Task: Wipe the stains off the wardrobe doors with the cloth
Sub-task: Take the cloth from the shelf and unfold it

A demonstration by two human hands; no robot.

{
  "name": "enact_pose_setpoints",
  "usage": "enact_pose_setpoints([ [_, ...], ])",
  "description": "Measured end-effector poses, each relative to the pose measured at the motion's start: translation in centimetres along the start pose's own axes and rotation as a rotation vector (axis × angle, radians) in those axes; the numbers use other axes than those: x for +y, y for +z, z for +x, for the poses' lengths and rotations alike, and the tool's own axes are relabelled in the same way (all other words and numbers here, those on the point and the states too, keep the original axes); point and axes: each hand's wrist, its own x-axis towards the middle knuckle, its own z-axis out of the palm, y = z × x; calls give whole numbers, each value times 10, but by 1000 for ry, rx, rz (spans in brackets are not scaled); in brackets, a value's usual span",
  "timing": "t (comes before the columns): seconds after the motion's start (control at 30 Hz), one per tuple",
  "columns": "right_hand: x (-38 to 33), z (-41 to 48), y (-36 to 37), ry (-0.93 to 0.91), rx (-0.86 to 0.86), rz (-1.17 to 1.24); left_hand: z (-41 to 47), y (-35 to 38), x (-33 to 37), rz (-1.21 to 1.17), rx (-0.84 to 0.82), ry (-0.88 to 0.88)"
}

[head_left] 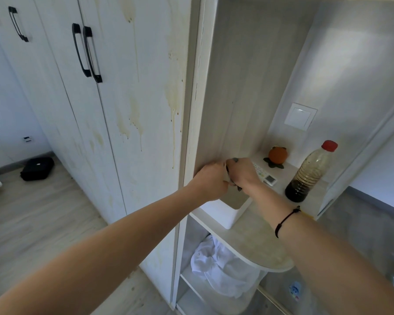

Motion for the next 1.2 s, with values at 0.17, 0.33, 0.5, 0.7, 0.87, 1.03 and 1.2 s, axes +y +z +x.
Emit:
enact_pose_setpoints([
  [0.17,-3,-4,-5,-17,18,43,-2,4,0,-58,-37,-83],
  [0.33,-11,-6,-14,-9,-85,181,-2,-1,5,-116,19,-58],
  [0.5,-24,-8,-37,25,-311,422,-5,-7,14,-406,7,-24],
  [0.7,-8,-15,-51,-92,-396,483,-5,-12,21,-440,143,-134],
  [0.87,-20,-25,-45,-150,-205,586,-18,-21,38,-392,206,-91],
  [1.03,-25,-37,-45,-164,-304,816,-34,-51,43,-454,231,-49],
  [1.2,-47,-62,-52,-262,-296,716,-55,-89,43,-554,268,40],
])
